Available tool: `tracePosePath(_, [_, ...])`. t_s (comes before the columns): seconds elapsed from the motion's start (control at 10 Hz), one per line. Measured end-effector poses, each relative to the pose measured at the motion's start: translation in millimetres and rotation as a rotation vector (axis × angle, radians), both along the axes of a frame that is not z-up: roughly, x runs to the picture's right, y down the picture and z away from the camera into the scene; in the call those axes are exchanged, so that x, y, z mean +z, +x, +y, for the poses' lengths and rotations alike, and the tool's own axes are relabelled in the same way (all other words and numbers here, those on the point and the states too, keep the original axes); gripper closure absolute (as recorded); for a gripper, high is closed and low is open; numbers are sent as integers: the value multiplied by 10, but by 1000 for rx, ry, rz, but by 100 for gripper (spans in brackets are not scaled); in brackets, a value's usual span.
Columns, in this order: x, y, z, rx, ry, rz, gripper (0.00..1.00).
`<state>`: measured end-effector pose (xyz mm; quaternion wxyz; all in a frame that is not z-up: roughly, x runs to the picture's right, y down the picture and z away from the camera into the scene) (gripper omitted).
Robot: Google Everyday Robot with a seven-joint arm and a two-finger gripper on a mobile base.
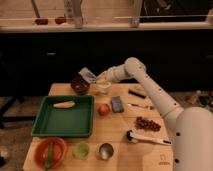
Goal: Place towel in paper cup
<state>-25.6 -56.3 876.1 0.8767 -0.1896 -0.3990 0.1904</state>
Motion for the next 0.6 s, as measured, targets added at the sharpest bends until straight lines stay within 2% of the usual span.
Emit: tracePosePath(0.6, [307,188,36,27,-40,22,100])
